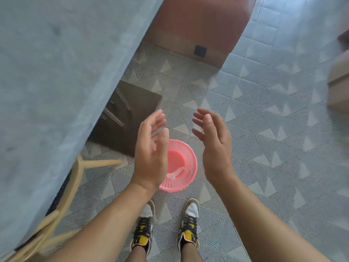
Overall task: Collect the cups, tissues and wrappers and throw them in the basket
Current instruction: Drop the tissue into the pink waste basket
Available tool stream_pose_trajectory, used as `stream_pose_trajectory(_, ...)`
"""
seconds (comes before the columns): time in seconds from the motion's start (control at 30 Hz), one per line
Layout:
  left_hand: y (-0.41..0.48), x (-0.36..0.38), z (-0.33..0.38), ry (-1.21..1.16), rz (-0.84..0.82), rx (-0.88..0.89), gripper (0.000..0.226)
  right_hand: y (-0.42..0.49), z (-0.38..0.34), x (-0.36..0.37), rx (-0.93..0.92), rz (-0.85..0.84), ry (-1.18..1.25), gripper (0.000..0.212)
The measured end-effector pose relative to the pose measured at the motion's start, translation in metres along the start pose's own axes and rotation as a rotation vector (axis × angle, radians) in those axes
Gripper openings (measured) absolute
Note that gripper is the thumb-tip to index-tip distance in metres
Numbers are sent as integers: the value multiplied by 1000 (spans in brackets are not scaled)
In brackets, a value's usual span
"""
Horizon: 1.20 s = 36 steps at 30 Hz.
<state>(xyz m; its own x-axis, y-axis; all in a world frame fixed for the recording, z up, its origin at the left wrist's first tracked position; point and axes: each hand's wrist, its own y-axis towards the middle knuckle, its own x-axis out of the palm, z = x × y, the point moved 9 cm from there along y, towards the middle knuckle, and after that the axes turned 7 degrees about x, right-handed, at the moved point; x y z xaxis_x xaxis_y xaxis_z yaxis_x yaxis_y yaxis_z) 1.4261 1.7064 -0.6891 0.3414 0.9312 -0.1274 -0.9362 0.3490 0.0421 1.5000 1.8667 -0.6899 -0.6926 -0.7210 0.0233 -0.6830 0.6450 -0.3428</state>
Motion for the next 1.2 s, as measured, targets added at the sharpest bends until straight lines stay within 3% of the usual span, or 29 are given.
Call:
stream_pose_trajectory(0.43, -8, -54, 257, -41, 86, 173, 39, -104, -248, 35, -240, -209, 88, 40)
stream_pose_trajectory(0.77, -65, -170, 379, 28, 385, 240, 44, -182, -354, 103, -279, -457, 69, 46)
stream_pose_trajectory(1.07, -99, -226, 470, 78, 504, 370, 55, -235, -438, 132, -406, -587, 149, 42)
stream_pose_trajectory(1.2, -94, -229, 488, 47, 519, 421, 47, -238, -447, 135, -413, -595, 154, 40)
